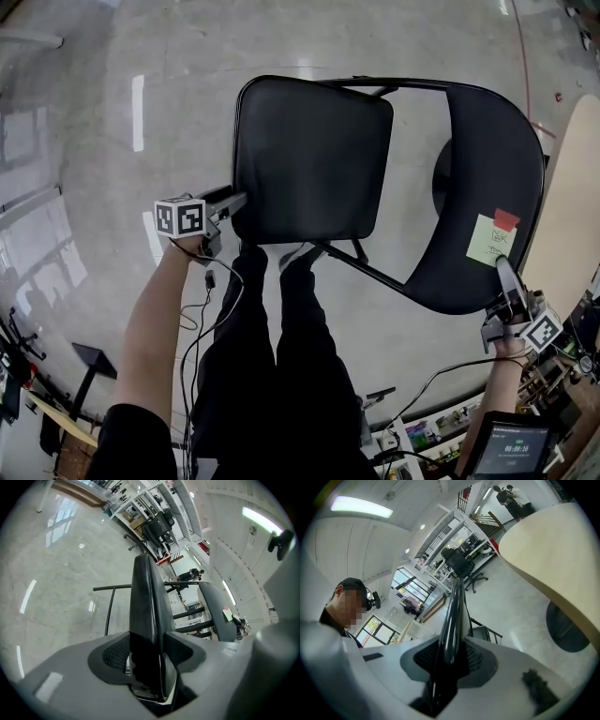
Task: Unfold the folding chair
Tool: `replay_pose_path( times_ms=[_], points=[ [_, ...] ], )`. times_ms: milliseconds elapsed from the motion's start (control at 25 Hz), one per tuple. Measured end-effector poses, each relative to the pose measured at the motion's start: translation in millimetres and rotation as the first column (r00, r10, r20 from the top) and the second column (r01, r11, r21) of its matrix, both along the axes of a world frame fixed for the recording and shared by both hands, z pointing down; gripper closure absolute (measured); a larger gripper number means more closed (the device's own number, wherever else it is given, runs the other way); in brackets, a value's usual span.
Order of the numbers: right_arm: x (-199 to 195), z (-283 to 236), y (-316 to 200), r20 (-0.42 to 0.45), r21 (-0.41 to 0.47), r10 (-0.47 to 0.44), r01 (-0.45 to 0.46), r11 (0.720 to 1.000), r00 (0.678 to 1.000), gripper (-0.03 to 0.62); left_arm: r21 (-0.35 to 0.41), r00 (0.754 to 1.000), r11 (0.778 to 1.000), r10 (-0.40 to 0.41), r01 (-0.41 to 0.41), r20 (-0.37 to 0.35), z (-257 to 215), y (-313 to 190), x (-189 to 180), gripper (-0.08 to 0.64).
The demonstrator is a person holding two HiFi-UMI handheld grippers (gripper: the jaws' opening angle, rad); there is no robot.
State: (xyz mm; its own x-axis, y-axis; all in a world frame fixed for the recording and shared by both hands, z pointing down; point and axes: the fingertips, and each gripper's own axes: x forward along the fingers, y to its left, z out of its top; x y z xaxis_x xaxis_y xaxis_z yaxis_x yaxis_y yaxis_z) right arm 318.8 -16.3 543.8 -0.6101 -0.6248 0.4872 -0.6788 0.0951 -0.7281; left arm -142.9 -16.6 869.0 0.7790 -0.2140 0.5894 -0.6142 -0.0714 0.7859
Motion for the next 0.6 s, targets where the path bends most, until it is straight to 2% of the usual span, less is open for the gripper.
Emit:
replay_pose_path(
  times_ms=[240,600],
  points=[
    [9,4,7,0.026,0.002,0.010,-0.010,1.000,1.000,0.500,-0.013,1.000,1.000,0.004,-0.004,-0.001,5,3,-3,0.322],
    [1,2,4,0.047,0.015,-0.003,0.002,1.000,0.999,0.494,-0.018,1.000,1.000,-0.011,0.011,-0.011,11,4,-8,0.322]
  ],
)
